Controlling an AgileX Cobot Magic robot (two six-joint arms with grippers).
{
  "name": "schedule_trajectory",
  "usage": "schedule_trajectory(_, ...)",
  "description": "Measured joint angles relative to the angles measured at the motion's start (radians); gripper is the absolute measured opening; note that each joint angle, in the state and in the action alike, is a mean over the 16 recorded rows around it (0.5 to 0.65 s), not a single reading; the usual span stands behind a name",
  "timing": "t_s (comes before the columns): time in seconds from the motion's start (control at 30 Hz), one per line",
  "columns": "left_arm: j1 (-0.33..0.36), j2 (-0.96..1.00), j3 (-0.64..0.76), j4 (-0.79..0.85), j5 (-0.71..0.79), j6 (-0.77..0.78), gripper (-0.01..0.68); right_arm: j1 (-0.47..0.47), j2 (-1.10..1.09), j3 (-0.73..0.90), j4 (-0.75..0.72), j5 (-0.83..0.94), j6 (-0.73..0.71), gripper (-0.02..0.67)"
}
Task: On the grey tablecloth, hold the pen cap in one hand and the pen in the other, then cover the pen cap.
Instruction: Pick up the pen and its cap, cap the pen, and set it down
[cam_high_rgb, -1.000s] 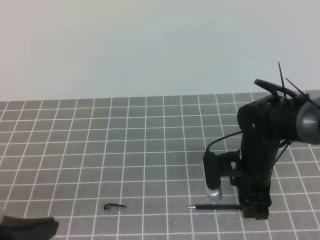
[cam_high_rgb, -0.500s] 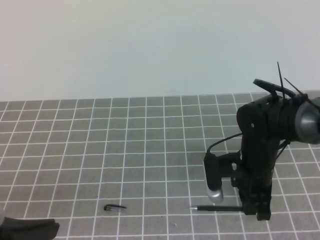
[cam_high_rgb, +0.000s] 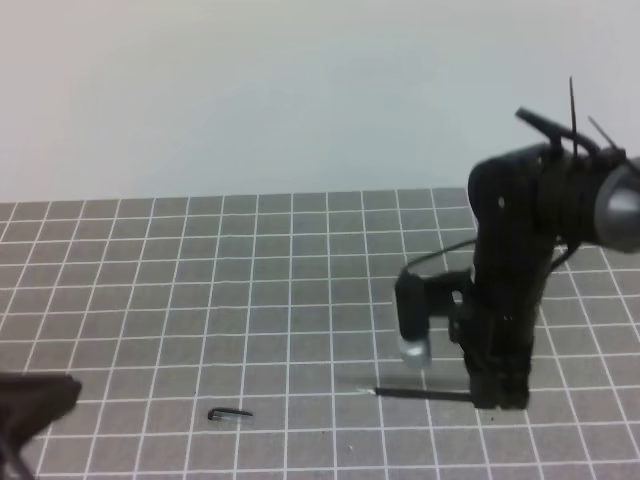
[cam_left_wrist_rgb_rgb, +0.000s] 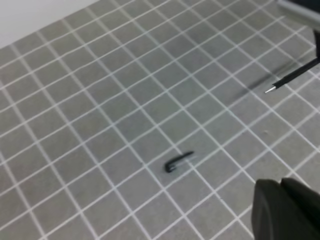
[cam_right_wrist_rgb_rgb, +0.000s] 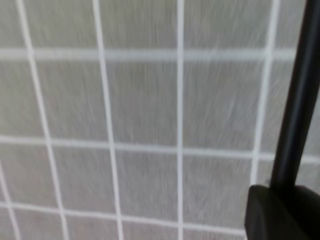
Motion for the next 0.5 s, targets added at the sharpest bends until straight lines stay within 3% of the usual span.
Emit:
schedule_trajectory(0.23, -0.009, 0.225, -0.202, 0.084, 0.115, -0.033, 0.000, 0.000, -0.003, -0.131, 0.086, 0.075, 0.025, 0.067)
schedule_trajectory(0.5, -0.083, 0.513, -0.363, 0.182, 0.191, 0.152, 0.000, 0.000, -0.003, -0.212, 0.112, 0.090, 0.067, 0.067)
